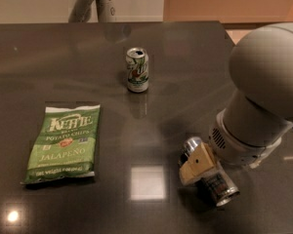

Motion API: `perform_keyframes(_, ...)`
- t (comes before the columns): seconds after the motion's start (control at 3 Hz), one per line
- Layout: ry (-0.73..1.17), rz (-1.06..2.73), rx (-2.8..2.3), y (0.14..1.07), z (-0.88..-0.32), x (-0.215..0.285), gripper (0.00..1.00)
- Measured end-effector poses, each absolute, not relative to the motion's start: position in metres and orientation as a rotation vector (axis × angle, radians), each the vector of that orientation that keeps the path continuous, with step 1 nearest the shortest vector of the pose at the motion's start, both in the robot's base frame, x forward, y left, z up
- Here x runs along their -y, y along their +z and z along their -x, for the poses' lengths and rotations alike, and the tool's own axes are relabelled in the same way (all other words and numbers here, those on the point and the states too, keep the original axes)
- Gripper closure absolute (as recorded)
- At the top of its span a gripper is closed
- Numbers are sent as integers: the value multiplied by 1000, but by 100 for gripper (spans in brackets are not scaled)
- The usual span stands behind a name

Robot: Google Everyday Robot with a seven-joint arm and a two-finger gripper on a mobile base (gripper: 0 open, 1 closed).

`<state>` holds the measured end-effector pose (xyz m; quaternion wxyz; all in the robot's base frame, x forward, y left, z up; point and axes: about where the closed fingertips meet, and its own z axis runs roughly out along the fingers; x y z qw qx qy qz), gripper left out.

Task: Place redbull can upright

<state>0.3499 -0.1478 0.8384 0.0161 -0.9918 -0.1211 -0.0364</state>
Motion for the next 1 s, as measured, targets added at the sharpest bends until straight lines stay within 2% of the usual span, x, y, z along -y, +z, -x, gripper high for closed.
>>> perform_keyframes(1.0,-72,3147,314,848,-354,137,87)
